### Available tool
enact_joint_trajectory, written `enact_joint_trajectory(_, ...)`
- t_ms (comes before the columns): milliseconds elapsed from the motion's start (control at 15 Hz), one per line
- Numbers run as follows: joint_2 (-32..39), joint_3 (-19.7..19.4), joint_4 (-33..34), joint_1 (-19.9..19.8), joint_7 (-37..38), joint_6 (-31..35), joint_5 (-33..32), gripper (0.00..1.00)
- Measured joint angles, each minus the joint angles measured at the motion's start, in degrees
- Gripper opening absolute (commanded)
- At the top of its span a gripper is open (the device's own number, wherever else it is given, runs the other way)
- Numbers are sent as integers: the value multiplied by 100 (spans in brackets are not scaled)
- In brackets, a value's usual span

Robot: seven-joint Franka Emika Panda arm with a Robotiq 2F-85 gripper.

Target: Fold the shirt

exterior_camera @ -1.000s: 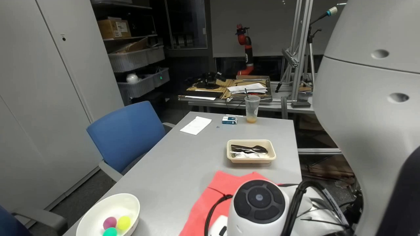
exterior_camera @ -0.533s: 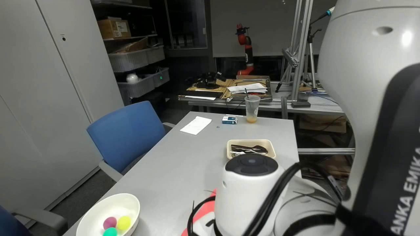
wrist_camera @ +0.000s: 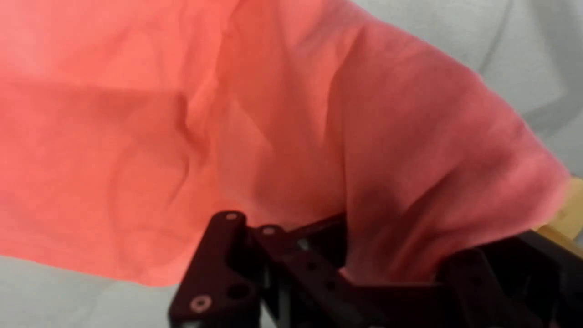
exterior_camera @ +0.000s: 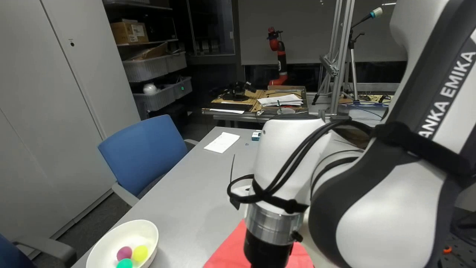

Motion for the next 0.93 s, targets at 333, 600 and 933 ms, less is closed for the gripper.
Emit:
enact_joint_trajectory(333, -876, -794, -861, 252, 108, 44, 203, 0)
enact_joint_trajectory(600, -1647, -2464, -1526, 1275, 612, 288, -827, 25)
enact_joint_trajectory(933, -2563, -3715, -1776, 1728, 2094, -303, -3228, 56)
